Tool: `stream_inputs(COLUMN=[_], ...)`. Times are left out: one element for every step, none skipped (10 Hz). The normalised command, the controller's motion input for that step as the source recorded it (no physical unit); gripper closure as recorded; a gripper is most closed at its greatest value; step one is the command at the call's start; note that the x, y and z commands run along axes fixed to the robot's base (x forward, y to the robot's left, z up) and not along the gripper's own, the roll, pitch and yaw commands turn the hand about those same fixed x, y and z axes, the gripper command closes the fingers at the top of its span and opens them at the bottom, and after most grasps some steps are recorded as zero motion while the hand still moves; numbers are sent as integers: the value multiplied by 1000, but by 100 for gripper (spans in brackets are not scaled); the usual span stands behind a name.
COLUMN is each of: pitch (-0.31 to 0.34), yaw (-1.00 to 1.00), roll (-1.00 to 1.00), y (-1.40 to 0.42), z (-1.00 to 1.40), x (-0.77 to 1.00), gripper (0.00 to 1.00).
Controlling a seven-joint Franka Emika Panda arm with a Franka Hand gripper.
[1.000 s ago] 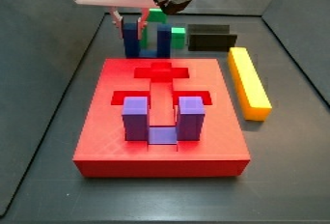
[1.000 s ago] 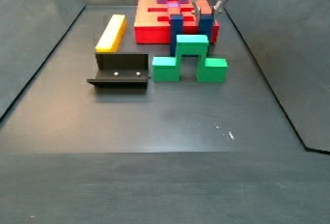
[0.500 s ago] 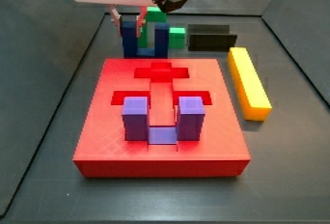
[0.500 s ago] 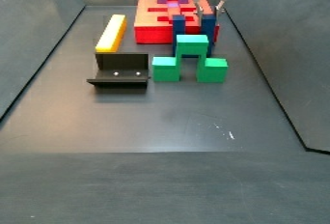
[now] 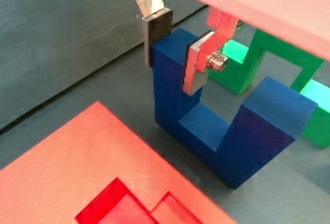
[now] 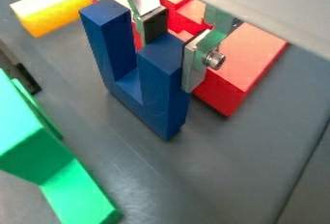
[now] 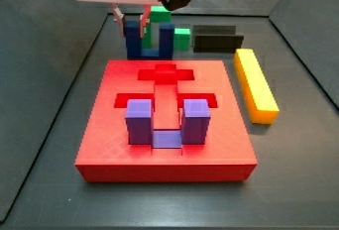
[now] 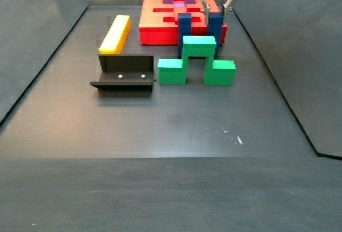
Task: Pick up the blue object. Move up. Move to above the board. Insert the blue object.
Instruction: Move up, then move to above the board.
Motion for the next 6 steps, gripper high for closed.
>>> stream_inputs(pitch=[0, 41, 55, 28, 0, 21], yaw=[0, -24, -28, -23, 0, 8], roll=[0, 4, -28, -67, 0, 9], y=[0, 12, 5, 7, 0, -3], z=[833, 776, 522, 236, 1400, 1400], x=[0, -84, -115, -60, 0, -2], gripper=[100, 100, 100, 100, 100, 100])
